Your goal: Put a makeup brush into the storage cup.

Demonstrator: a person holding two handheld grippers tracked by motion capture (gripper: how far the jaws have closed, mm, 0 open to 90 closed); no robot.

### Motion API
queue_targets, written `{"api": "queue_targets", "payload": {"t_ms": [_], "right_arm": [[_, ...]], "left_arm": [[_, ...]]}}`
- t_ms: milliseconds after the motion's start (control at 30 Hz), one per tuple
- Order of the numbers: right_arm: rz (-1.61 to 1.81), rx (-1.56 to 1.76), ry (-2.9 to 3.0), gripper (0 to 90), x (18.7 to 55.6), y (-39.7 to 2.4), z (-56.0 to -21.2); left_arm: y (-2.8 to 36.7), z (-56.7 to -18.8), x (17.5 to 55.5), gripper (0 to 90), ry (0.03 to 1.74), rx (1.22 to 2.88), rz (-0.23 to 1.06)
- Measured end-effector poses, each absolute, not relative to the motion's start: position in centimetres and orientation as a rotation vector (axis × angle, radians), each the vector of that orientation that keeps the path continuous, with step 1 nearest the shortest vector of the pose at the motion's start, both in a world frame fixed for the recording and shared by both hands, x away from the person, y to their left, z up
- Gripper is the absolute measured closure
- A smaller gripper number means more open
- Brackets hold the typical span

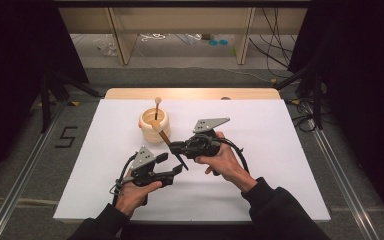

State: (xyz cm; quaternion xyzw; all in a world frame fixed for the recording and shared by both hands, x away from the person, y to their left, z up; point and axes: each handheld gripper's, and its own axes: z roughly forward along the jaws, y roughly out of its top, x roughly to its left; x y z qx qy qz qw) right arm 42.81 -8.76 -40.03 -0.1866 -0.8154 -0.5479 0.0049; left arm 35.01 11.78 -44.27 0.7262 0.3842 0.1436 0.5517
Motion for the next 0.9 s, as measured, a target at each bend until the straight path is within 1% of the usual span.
{"api": "queue_targets", "payload": {"t_ms": [133, 233, 333, 533, 667, 900], "right_arm": [[-1.706, -0.573, -2.535, 78.4, 42.57, -8.51, -40.16], [-1.726, -0.556, -2.539, 78.4, 42.53, -8.46, -40.16], [-1.717, -0.556, -2.544, 78.4, 42.35, -8.49, -40.04], [-1.728, -0.546, -2.540, 78.4, 42.27, -8.58, -40.02], [-1.730, -0.547, -2.538, 78.4, 42.13, -8.60, -39.99], [-1.717, -0.555, -2.535, 78.4, 41.95, -8.66, -40.19]], "left_arm": [[11.61, -44.26, 34.98, 38.2, 0.902, 1.712, 0.328], [11.72, -44.29, 35.27, 43.7, 0.856, 1.726, 0.326], [11.64, -44.30, 35.27, 49.8, 0.869, 1.704, 0.309], [11.70, -44.25, 35.38, 57.7, 0.851, 1.697, 0.297], [11.69, -44.19, 35.30, 62.0, 0.849, 1.690, 0.286], [11.60, -44.15, 35.28, 66.9, 0.850, 1.666, 0.244]]}}
